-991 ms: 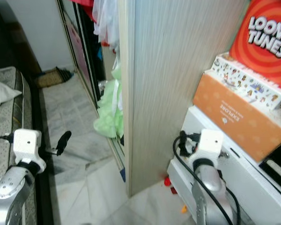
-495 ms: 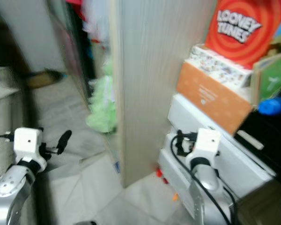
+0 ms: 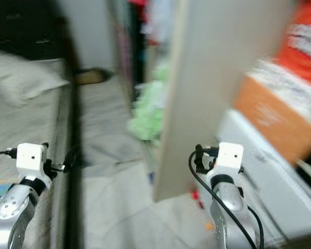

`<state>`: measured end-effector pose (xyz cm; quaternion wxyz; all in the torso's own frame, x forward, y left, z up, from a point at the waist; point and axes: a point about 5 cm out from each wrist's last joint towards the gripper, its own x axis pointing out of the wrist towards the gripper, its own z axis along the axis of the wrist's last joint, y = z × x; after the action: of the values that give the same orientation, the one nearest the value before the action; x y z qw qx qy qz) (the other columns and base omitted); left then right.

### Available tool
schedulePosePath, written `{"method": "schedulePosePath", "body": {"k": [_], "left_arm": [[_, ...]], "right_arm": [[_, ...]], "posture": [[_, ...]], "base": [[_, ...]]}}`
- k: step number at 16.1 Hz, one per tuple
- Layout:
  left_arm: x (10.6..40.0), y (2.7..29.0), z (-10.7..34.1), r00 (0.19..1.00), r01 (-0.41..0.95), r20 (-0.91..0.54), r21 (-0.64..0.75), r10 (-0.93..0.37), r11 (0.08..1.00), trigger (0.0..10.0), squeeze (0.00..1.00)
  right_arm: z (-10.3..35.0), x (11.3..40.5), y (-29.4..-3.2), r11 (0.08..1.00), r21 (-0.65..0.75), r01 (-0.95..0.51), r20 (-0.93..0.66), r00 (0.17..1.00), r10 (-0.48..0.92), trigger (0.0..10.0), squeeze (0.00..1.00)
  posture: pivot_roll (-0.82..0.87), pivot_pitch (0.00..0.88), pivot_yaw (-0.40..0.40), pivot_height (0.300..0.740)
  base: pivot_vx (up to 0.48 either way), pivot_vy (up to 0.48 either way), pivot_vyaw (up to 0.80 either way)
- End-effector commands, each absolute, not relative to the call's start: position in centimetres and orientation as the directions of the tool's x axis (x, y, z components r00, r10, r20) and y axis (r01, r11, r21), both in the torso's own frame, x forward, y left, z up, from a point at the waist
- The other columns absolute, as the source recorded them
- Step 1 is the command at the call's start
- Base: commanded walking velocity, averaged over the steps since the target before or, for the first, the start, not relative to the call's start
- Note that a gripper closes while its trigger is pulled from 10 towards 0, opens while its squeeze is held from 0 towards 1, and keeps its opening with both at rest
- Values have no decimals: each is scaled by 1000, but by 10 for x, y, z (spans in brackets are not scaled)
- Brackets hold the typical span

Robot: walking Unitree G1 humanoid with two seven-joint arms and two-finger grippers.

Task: Clean up the room

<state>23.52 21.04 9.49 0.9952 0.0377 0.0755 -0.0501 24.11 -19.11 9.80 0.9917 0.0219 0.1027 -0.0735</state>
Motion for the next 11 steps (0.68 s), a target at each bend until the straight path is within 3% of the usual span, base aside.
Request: {"method": "schedulePosePath", "body": {"k": [1, 3, 9, 11], "left_arm": [[236, 211, 95, 984, 99, -156, 59, -88, 993, 10000, 0], [235, 212, 95, 985, 92, -151, 71, -80, 993, 10000, 0], [234, 213, 92, 984, 85, -161, 92, -69, 992, 10000, 0], [234, 212, 92, 984, 91, -160, 90, -76, 992, 10000, 0]], "right_arm": [[104, 244, -189, 990, 38, 139, -179, 975, -130, 10000, 0], [105, 245, -187, 990, 55, 128, -176, 978, -116, 10000, 0], [101, 238, -176, 987, 85, -137, -227, 962, 153, 10000, 0], [99, 240, -179, 983, 77, -166, -238, 954, 180, 10000, 0]], "posture": [[-42, 0, -42, 740], [-42, 0, -42, 740], [-41, 0, -51, 740], [-42, 0, -51, 740]], "base": [[0, 0, 800], [0, 0, 800], [0, 0, 800], [0, 0, 800]]}}
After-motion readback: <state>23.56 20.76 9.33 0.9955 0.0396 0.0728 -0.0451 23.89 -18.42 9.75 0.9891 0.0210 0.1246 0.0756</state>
